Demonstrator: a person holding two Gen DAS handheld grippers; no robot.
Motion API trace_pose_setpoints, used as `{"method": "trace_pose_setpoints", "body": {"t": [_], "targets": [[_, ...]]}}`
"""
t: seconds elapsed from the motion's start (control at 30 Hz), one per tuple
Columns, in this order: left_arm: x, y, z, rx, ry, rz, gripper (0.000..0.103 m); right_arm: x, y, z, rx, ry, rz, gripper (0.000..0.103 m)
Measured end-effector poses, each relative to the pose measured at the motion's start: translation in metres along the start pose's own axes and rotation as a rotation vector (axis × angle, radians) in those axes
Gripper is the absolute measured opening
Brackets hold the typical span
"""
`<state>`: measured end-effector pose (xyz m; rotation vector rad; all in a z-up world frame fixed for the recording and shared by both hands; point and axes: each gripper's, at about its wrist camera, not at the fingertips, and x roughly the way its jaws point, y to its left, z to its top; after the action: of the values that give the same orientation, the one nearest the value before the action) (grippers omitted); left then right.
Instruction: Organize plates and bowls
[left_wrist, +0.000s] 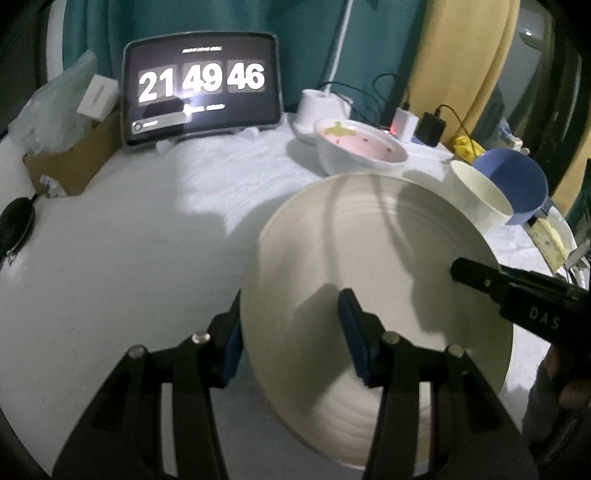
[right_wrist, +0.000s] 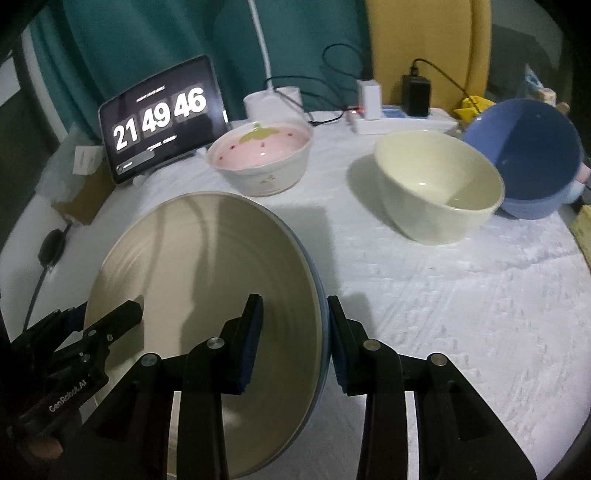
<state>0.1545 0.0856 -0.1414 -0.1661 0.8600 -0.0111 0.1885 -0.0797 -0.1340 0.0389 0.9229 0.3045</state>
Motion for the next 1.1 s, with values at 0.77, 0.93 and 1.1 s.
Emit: {"method": "trace_pose_setpoints", "body": {"t": [0.77,0.93,1.1], "targets": [[-0.022,-0.015,0.01,0.034,-0.099,0.099,0.05,-0.013,-0.027,0.002,0.02,-0.032,-0.003,0.037],[-0.03,-0.032,0.016,0.052,-0.126,0.08,0.05,-0.027,-0.042,0.002,0.036,-0.067,-0.024,0.037],[-0.036,-0.052,0.019,0.078,-0.147,0.043,0.051,-0.04,-0.061,0.004,0.059,-0.098,-0.049,0.037]]}}
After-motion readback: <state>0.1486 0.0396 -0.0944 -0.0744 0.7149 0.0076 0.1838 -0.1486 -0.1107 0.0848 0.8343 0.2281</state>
